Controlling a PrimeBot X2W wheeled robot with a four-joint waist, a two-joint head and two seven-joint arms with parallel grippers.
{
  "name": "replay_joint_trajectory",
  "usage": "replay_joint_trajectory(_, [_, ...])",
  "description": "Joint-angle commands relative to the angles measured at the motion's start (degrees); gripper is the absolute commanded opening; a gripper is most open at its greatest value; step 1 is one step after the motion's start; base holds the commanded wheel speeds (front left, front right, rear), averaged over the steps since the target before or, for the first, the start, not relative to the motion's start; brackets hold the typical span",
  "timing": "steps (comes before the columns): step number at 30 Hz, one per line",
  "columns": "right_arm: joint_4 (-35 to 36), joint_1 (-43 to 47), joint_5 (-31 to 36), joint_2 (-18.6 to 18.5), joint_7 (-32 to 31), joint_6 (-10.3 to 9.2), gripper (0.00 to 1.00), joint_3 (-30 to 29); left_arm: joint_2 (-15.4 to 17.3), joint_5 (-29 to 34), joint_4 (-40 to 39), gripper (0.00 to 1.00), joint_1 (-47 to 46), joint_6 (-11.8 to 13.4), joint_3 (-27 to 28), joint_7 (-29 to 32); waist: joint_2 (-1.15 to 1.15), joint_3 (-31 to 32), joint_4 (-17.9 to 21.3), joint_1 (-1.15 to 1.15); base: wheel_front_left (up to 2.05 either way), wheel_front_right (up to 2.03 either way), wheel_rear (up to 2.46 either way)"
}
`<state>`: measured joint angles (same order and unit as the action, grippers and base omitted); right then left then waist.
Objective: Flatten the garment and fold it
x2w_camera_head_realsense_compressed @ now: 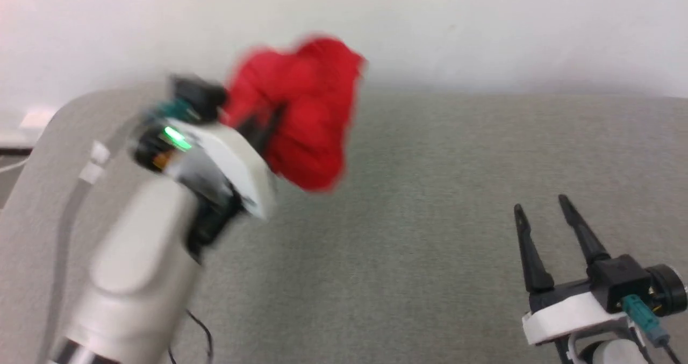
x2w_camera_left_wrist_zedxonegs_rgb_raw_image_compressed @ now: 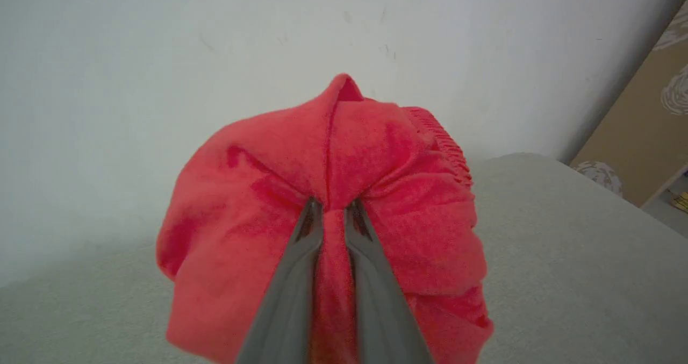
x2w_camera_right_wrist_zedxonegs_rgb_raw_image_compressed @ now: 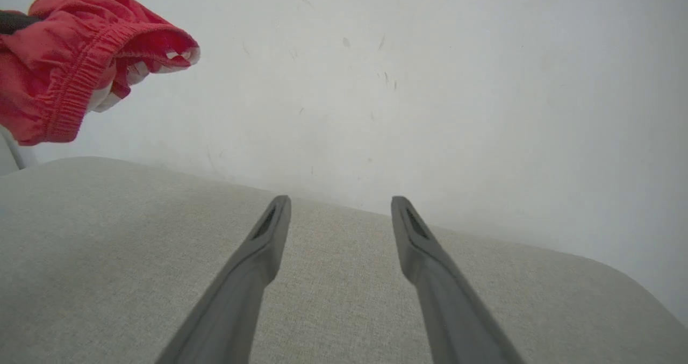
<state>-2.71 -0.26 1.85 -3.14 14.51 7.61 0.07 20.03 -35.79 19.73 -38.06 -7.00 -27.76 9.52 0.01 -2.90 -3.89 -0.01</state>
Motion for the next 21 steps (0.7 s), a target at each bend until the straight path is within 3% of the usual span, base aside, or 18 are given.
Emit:
replay_joint_trajectory(1, [-0.4,1.0,0.2,0.2,-0.4,-0.12,1.00,0.4,-1.5,0.0,-0.3,0.00,1.9,0.2,-1.2,0.0,-0.01,1.8,5.5,0.01,0.00,0.00,0.00])
replay_joint_trajectory(8, [-2.2,2.3,-1.6,0.2,-1.5,-0.12,1.00,1.9,-8.5,1.9,4.4,0.00,7.3,0.0,-9.3,-1.2,-0.01,-0.5,12.4,0.01,0.00,0.00,0.00])
replay_joint_trajectory(17, [-3.4,1.0,-3.3,0.3,-1.2,-0.12,1.00,1.7,-11.1,5.9,15.5,0.00,6.8,-0.2,-15.9,-1.9,-0.01,-5.0,16.9,0.01,0.00,0.00,0.00])
replay_joint_trajectory(18, [-3.5,0.8,-3.5,0.3,-1.1,-0.12,1.00,1.7,-11.3,6.0,16.5,0.08,6.5,-0.2,-16.2,-2.0,-0.01,-5.2,16.9,0.01,0.00,0.00,0.00])
replay_joint_trajectory(20, [-3.9,0.5,-3.7,0.3,-0.9,-0.12,1.00,1.6,-11.6,6.2,18.0,1.00,6.1,-0.2,-16.5,-2.8,-0.01,-5.3,16.7,0.01,0.00,0.00,0.00])
replay_joint_trajectory(21, [-4.1,0.5,-3.8,0.3,-0.8,-0.12,1.00,1.5,-11.7,6.3,18.6,1.00,5.8,-0.2,-16.5,-3.4,-0.01,-5.3,16.4,0.01,0.00,0.00,0.00])
